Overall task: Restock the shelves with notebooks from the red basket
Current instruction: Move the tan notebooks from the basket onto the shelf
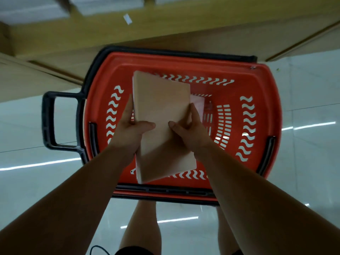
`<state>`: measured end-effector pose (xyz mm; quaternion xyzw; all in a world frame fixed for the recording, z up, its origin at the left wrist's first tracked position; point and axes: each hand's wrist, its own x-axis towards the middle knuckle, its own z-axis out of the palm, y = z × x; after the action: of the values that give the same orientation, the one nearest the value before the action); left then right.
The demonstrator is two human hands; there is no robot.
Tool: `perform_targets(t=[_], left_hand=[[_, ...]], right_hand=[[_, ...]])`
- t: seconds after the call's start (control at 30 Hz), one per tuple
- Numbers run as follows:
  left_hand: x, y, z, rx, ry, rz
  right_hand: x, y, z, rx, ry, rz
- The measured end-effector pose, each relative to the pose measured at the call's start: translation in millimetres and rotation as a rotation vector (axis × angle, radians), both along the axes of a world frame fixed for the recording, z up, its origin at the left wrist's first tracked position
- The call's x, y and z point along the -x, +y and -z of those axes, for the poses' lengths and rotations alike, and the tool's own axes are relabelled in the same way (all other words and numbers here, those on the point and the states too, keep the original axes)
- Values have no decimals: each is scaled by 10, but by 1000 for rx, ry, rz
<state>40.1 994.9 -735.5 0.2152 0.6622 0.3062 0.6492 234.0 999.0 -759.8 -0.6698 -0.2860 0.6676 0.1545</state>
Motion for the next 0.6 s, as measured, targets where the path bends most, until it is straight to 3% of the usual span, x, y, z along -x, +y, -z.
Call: perform_targets(t=[0.23, 0.6], left_hand=[[-174, -71, -1315, -67, -116, -88], [-635, -240, -4010, -189, -202, -129]], right_hand=[[-195, 52, -1216, -57, 65, 11], [-745, -147, -3619, -300, 48, 60]])
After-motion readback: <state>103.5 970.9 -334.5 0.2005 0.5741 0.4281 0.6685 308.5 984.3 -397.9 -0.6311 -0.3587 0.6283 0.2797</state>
